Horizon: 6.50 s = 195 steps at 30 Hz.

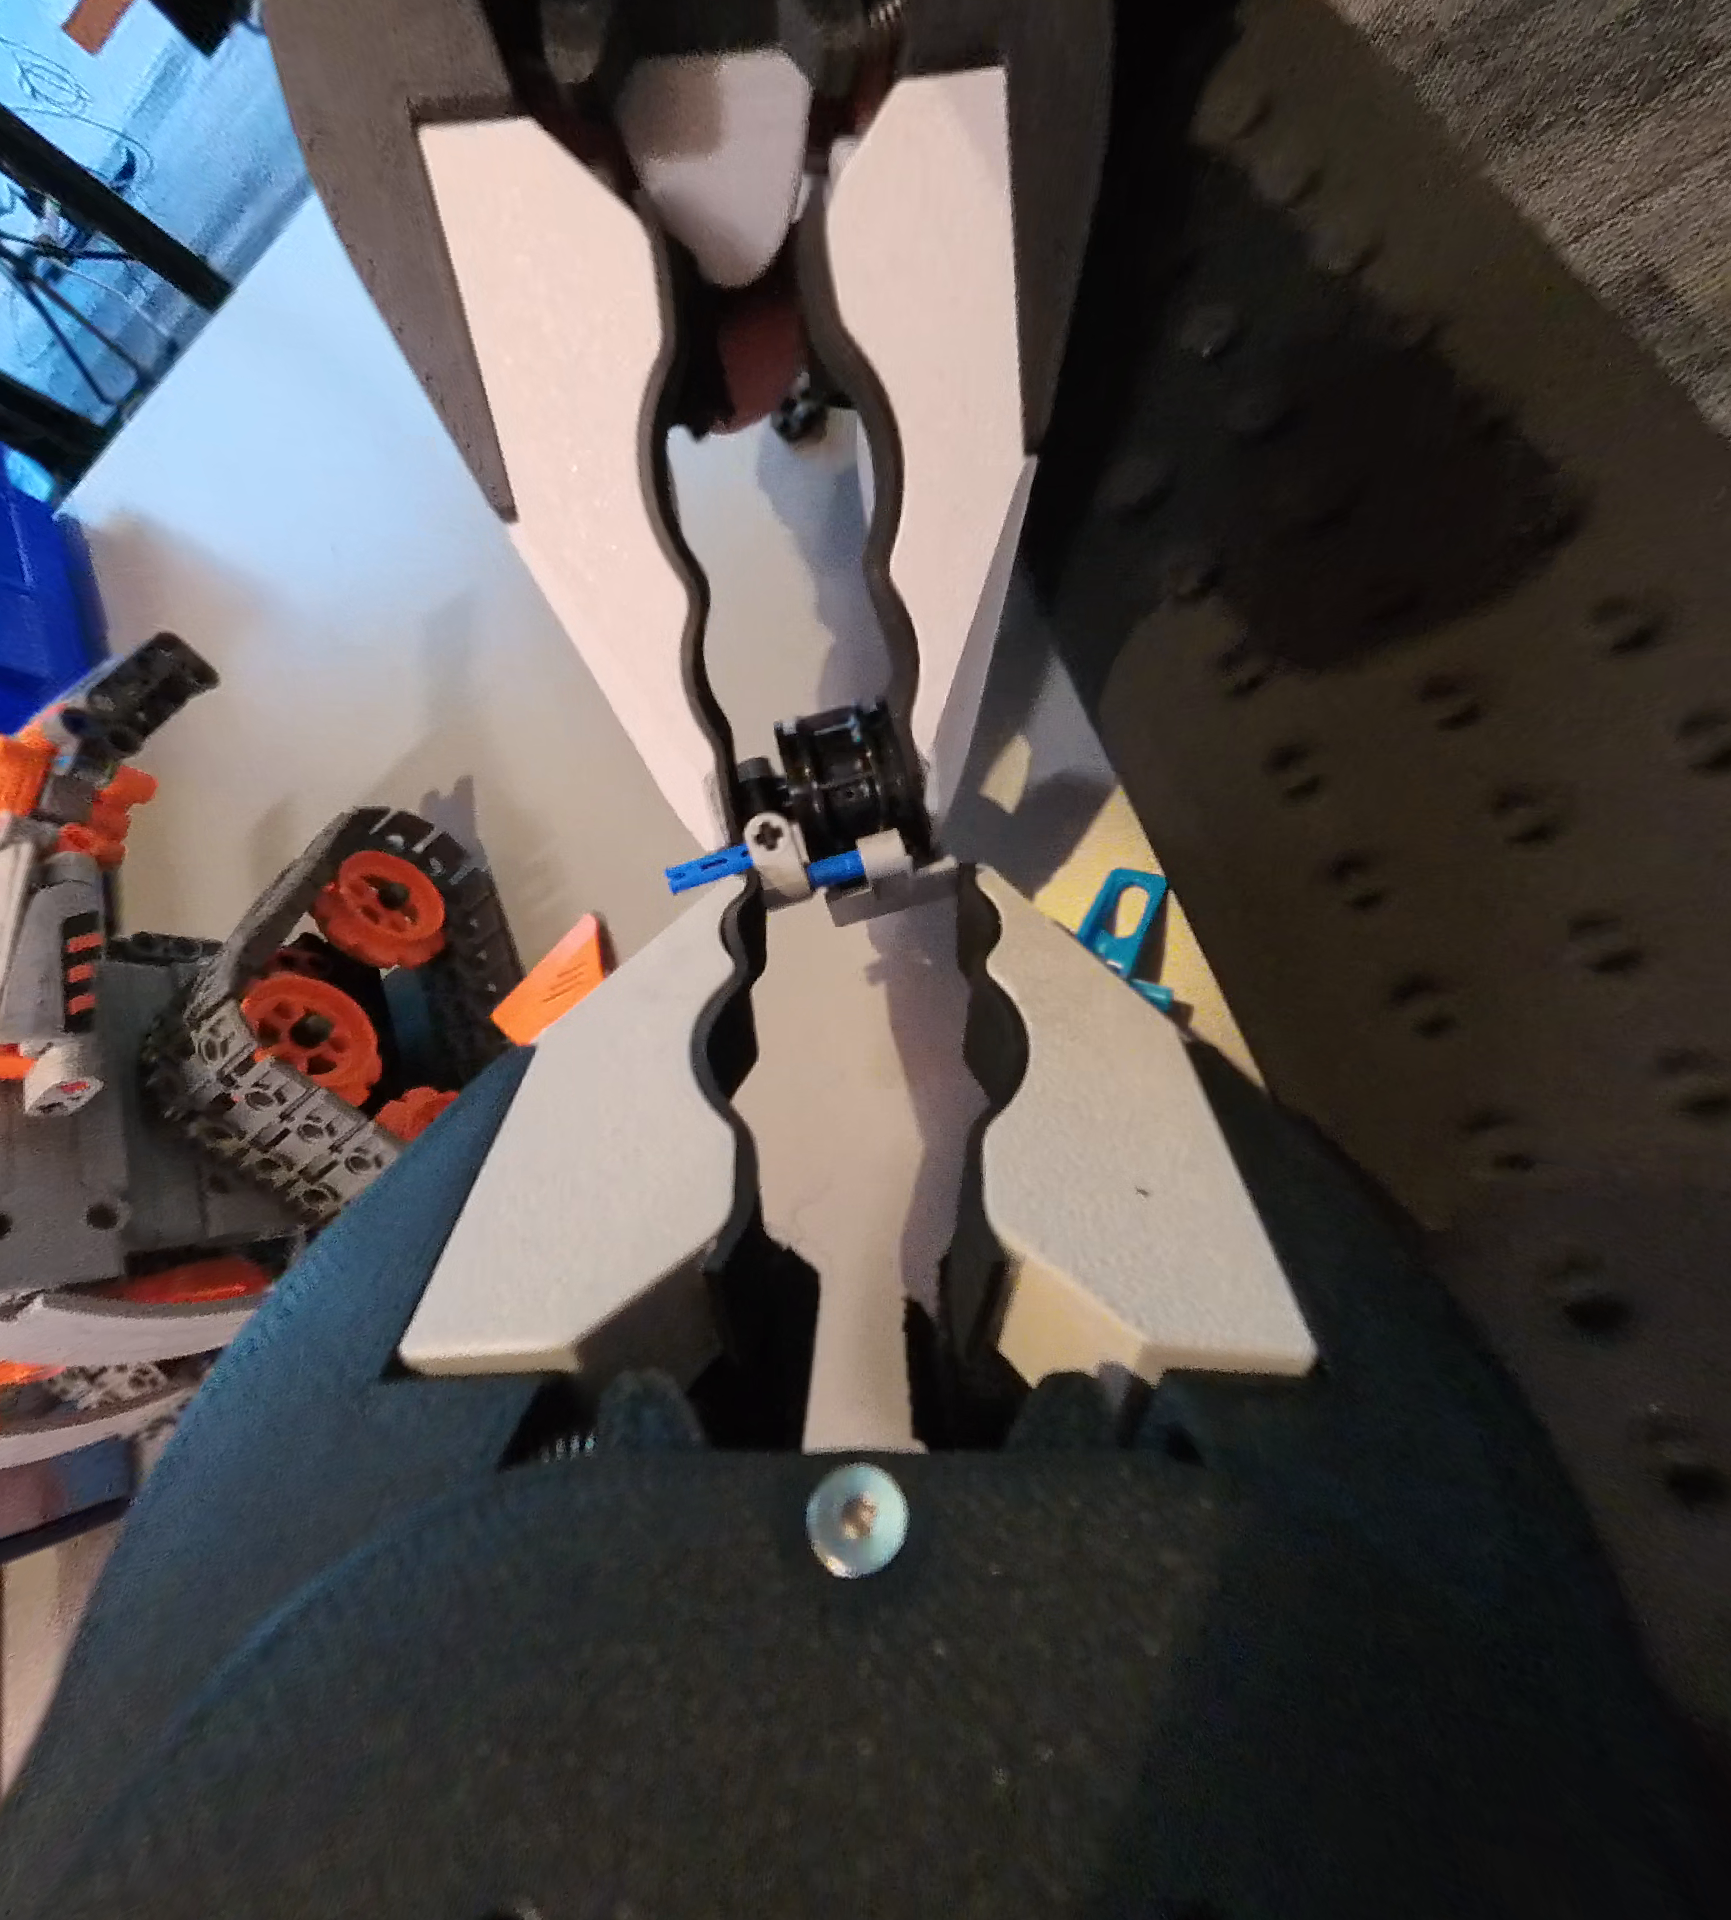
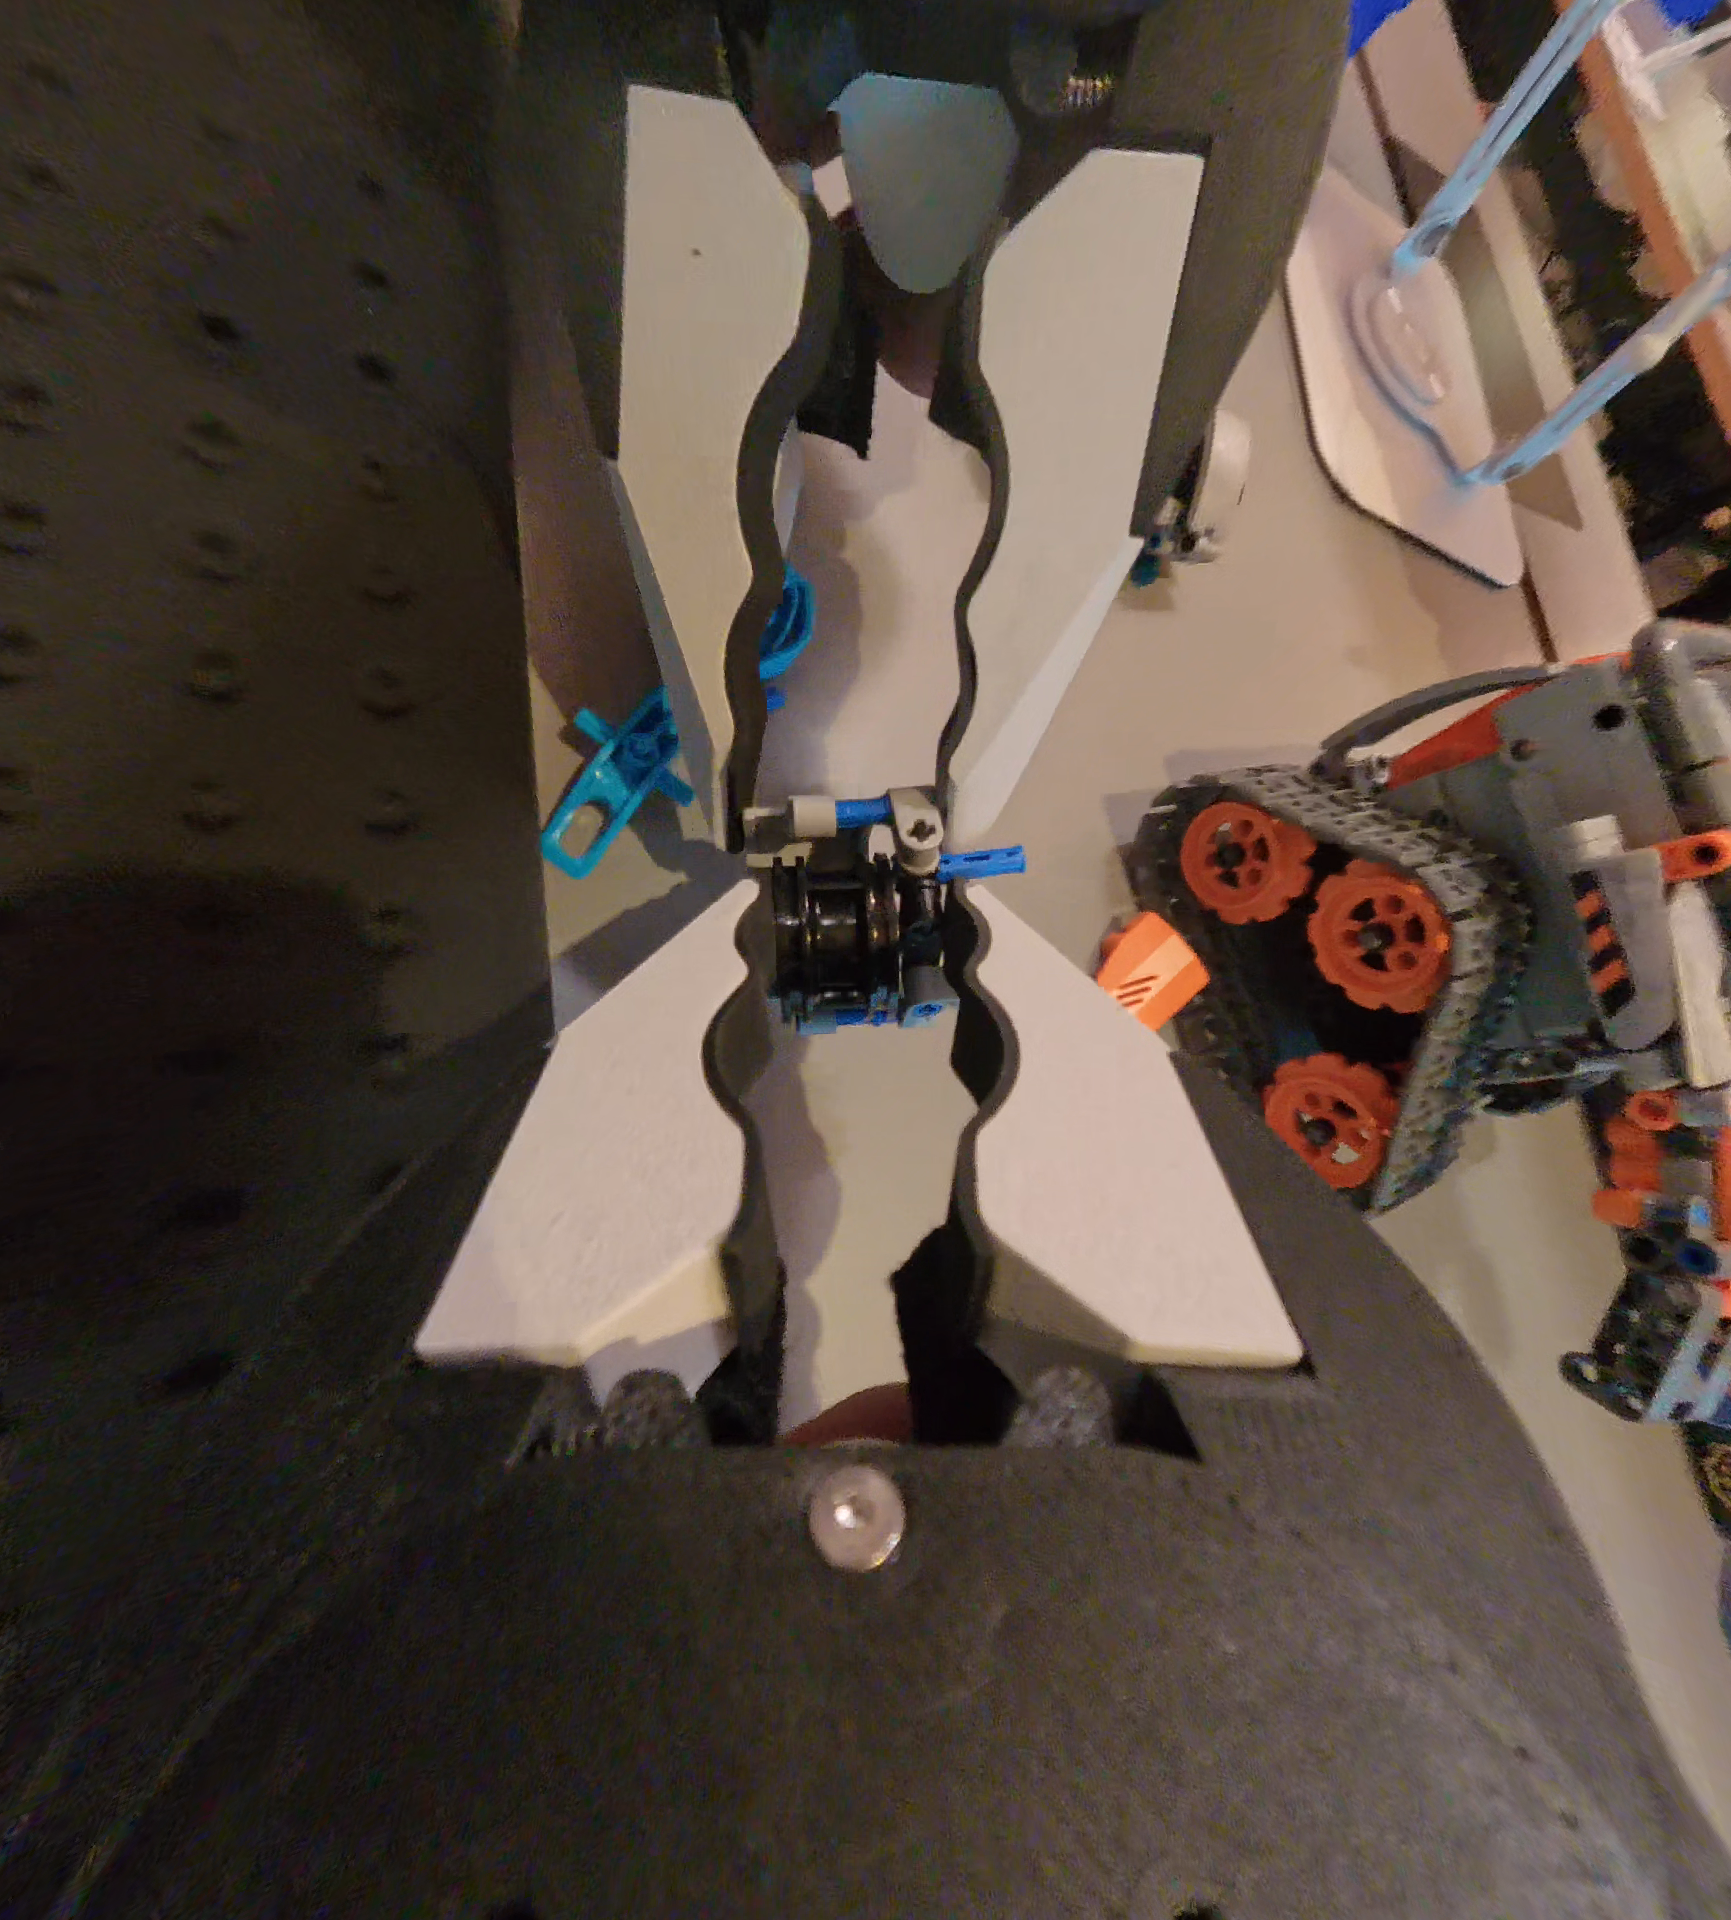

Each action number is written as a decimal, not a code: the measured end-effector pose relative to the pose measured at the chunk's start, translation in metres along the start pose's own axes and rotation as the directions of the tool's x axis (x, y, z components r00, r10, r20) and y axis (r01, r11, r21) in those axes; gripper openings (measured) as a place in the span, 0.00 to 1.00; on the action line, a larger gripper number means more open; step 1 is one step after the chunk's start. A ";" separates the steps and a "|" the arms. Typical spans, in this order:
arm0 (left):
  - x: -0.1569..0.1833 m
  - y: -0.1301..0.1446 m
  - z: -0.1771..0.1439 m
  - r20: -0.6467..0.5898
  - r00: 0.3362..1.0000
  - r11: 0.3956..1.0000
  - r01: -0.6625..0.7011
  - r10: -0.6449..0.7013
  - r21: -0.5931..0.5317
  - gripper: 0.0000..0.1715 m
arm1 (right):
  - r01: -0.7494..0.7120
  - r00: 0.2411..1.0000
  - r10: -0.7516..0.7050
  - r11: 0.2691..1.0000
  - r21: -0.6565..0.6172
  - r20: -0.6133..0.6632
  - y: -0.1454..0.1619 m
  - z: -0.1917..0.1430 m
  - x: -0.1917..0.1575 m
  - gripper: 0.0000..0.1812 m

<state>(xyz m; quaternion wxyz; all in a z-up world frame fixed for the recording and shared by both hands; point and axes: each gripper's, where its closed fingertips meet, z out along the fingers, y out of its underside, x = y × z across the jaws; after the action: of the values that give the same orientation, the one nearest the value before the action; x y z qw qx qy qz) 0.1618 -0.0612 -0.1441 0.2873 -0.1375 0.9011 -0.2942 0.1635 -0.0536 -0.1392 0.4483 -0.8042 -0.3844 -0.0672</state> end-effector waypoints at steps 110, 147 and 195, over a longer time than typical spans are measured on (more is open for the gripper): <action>-0.021 0.022 0.013 0.265 0.910 0.944 -0.278 0.317 -0.175 0.18 | -0.087 0.996 0.087 0.995 -0.038 -0.007 0.023 0.006 0.017 0.12; 0.000 -0.056 -0.026 0.520 0.427 0.629 -0.714 0.740 -0.308 0.13 | -0.652 0.624 0.363 0.730 0.205 0.692 -0.044 -0.037 -0.011 0.19; -0.021 0.026 0.034 0.021 0.986 0.985 0.168 -0.167 -0.048 0.17 | -0.168 0.984 0.170 0.985 -0.034 0.061 0.032 0.005 0.011 0.15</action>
<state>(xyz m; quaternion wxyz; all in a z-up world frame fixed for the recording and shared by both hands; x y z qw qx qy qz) 0.1963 -0.0472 -0.1733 0.2658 -0.2223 0.8909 -0.2936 0.1916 -0.0532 -0.1583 0.4283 -0.8421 -0.3277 -0.0088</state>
